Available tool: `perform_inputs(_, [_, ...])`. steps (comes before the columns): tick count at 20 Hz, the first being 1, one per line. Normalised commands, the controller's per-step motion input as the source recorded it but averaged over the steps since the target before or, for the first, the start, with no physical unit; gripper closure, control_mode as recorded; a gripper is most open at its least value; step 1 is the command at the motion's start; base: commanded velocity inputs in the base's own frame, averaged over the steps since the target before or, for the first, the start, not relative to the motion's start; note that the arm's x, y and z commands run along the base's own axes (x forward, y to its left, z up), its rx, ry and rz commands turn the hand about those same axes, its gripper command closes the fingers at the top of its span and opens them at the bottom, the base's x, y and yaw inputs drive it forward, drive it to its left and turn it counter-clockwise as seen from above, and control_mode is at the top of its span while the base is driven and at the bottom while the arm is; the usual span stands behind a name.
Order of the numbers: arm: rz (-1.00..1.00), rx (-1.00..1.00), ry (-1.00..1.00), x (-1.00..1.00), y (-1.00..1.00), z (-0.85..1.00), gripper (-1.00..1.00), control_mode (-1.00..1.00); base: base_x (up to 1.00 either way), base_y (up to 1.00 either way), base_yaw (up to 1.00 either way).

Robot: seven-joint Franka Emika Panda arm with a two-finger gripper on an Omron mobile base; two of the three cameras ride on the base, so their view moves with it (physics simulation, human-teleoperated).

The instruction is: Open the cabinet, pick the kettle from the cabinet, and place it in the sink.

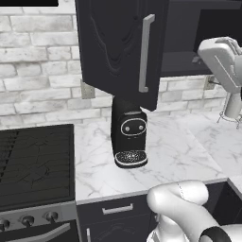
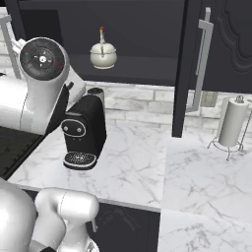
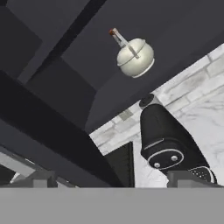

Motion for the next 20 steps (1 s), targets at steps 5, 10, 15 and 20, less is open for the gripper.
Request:
perform_inputs(5, [0.12,0.27,0.32,0.24,0.08,0.02,-1.0,-1.0,0.0,0.0,0.0])
perform_inputs(10, [0.14,0.26,0.22,0.25,0.15,0.0,-1.0,-1.0,0.0,0.0,0.0])
perform_inputs(15, [0.15,0.23,0.1,0.22,0.25,-0.1,-1.0,-1.0,0.0,0.0,0.0])
perform_inputs(20, [0.14,0.22,0.03,0.22,0.27,-0.13,-1.0,-1.0,0.0,0.0,0.0])
